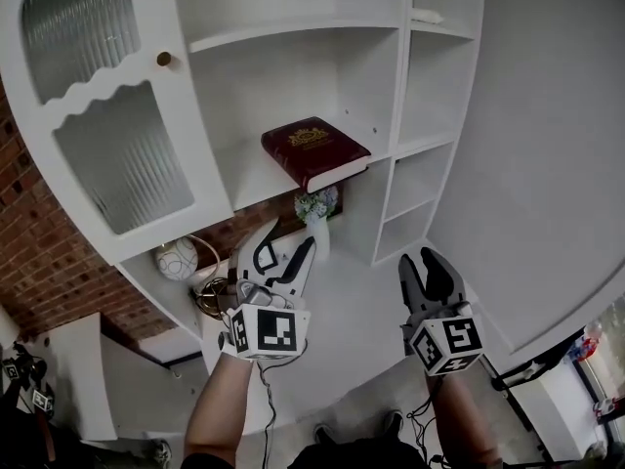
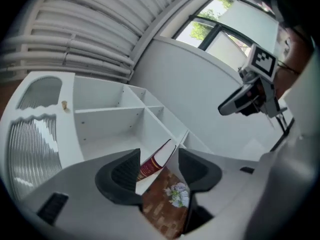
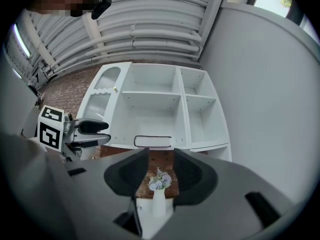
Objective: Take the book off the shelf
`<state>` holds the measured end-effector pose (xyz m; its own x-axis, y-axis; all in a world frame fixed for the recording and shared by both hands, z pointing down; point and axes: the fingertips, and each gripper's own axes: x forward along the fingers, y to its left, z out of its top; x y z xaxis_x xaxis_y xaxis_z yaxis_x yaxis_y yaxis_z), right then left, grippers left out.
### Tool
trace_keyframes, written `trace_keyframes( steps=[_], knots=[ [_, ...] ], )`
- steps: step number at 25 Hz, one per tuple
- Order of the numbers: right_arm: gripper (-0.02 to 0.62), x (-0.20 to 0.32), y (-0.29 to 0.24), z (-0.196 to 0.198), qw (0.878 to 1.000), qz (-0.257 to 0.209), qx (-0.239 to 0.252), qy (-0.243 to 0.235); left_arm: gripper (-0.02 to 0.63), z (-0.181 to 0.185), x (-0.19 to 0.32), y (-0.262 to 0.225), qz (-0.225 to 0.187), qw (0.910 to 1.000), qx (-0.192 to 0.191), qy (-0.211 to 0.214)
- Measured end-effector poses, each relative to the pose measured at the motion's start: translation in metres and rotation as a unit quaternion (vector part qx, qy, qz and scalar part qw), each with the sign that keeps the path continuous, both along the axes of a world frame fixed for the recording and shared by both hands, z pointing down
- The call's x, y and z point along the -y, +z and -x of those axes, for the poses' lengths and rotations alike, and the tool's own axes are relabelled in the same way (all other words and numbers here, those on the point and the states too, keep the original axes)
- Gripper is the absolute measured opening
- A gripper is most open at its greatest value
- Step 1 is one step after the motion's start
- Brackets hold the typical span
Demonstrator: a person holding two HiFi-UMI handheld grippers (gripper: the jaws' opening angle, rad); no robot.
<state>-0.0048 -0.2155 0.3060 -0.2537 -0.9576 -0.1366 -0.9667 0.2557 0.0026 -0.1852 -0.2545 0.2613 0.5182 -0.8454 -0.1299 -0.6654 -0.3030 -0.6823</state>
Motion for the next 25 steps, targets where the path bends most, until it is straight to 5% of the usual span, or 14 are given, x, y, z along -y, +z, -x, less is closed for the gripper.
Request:
trace_keyframes(
  steps=[5,11,18,25],
  knots=[
    [0.149,0.010,-0.011,-0.012,1.000,-0.014,0.010,-0.009,0.236,-0.020,0.023,-0.001,-0.077,0.9847,0.145,-0.060],
    [0.147,0.019,-0.032,-0.034,0.999,-0.033,0.032,-0.028,0.236,-0.041,0.057,0.001,-0.051,0.9836,0.159,-0.068],
    [0.146,0.030,-0.037,-0.084,0.998,-0.039,0.047,-0.016,0.281,-0.061,0.120,0.022,-0.011,0.9491,0.288,-0.128],
    [0.137,0.039,-0.019,-0.126,0.997,-0.021,0.070,-0.005,0.290,-0.068,0.162,0.034,0.020,0.9319,0.320,-0.169]
  ],
)
